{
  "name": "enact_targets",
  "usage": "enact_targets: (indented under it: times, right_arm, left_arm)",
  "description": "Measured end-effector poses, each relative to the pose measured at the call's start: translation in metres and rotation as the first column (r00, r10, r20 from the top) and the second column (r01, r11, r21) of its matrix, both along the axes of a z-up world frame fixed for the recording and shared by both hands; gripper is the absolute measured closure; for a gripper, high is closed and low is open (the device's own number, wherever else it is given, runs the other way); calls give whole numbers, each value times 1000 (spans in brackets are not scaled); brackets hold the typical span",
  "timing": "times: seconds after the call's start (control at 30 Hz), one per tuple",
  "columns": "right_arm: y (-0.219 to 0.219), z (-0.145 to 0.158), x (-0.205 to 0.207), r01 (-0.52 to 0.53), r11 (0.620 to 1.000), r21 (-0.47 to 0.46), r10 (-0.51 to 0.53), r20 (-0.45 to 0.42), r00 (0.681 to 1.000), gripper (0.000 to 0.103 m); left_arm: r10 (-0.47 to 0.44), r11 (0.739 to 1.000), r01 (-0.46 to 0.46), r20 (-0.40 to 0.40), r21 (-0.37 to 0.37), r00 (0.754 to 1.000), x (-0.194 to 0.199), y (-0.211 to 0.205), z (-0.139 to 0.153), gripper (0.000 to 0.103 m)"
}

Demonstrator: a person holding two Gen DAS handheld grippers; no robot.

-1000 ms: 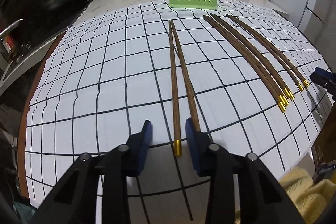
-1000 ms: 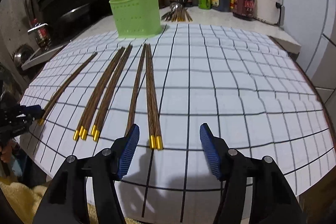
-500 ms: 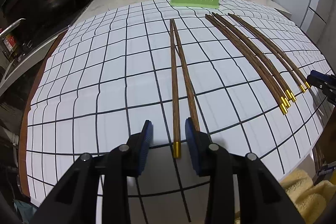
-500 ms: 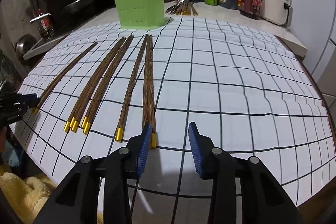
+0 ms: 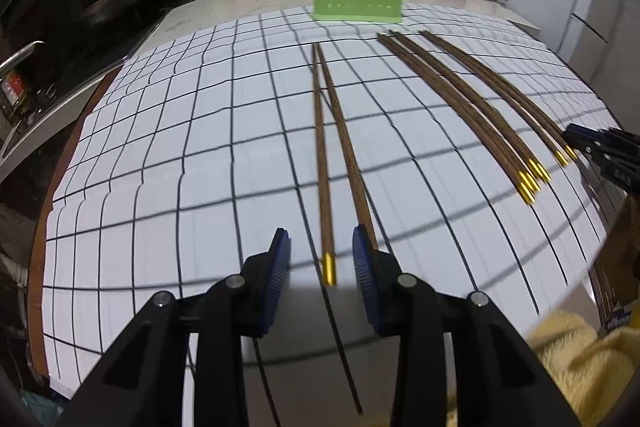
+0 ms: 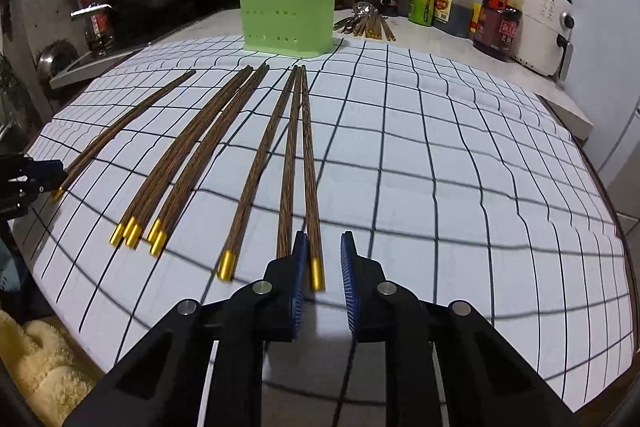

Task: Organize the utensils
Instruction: 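Move the left tool to a gold-tipped chopstick while the right tool approaches another, then close the left tool on a chopstick and lift while the right tool does likewise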

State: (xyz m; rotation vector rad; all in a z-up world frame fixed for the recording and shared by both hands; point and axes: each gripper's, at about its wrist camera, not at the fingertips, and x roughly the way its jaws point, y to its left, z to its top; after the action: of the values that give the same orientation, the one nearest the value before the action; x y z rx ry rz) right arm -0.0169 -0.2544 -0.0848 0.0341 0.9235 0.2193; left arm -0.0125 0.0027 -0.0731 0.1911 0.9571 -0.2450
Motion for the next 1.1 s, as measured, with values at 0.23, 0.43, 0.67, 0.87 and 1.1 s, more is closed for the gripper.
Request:
enact_targets:
  times: [0.23,0.43,0.67,0.87,1.1]
  right_arm:
    - [-1,-4,-8,41,998,49,-45,72,996,82]
    - [-2,-8,-9,56,996,62,-63,118,991,86]
    - [3,-3,-8,62,995,84,-72,117,991,96]
    - [-15,39,-11,100,975,200,-132,153,979,96]
    - [-32,121,-12,119,955,272,-201,295,934,96]
  left_arm:
    - [-2,1000,3,34,-20,999,-4,-2,-2,70]
    - [-23,999,27,106,-32,994,2,-6,-6,79]
    - [16,997,-5,138,-82,990,11,7,5,96]
    - [15,990,21,263,-136,965,13,14,53,96]
    - [42,975,56,427,-214,903,16,20,119,96]
